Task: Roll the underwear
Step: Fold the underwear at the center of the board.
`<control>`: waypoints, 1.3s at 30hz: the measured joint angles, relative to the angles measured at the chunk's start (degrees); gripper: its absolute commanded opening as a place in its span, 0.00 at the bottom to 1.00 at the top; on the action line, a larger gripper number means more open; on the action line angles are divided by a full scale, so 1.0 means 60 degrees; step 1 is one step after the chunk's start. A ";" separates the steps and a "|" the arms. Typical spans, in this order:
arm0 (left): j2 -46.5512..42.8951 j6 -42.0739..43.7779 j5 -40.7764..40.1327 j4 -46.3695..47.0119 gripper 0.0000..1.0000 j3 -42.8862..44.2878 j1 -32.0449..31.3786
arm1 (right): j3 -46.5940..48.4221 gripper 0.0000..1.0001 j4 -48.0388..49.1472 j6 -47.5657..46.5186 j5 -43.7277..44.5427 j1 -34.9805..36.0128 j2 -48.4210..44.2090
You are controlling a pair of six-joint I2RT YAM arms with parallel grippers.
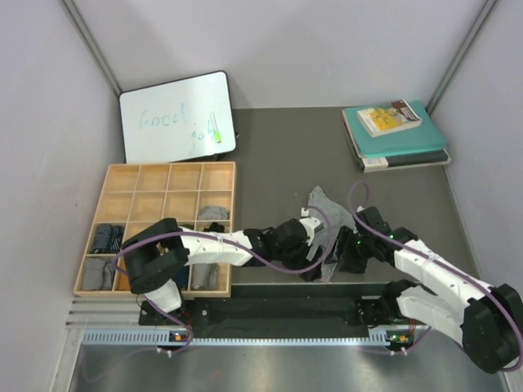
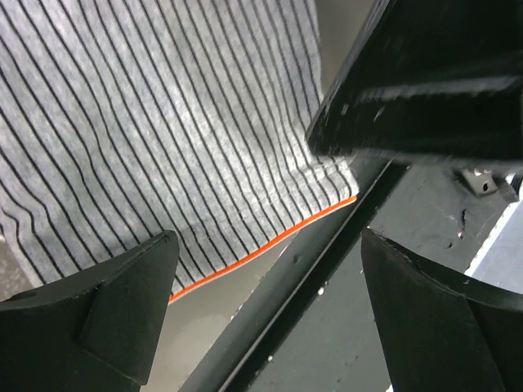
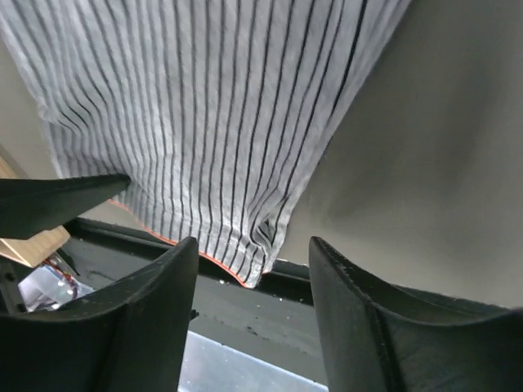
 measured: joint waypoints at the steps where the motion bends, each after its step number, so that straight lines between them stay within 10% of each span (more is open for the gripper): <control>1: 0.0000 0.0000 0.0011 0.0135 0.96 -0.0044 0.0000 | -0.0055 0.54 -0.0011 0.0178 0.0044 0.0193 0.0000; 15: 0.0015 -0.0113 -0.0018 0.1089 0.95 -0.0484 0.0000 | -0.0503 0.39 0.0211 0.1887 0.0521 0.1373 0.0044; 23: -0.0124 -0.0266 -0.0095 0.1570 0.95 -0.0841 0.0000 | -0.0772 0.01 0.0761 0.2375 0.0484 0.1639 0.0219; 39: -0.0554 -0.0397 -0.0601 0.1140 0.88 -0.0823 -0.0040 | 0.1286 0.00 -0.1362 -0.0313 0.2288 0.0838 0.1020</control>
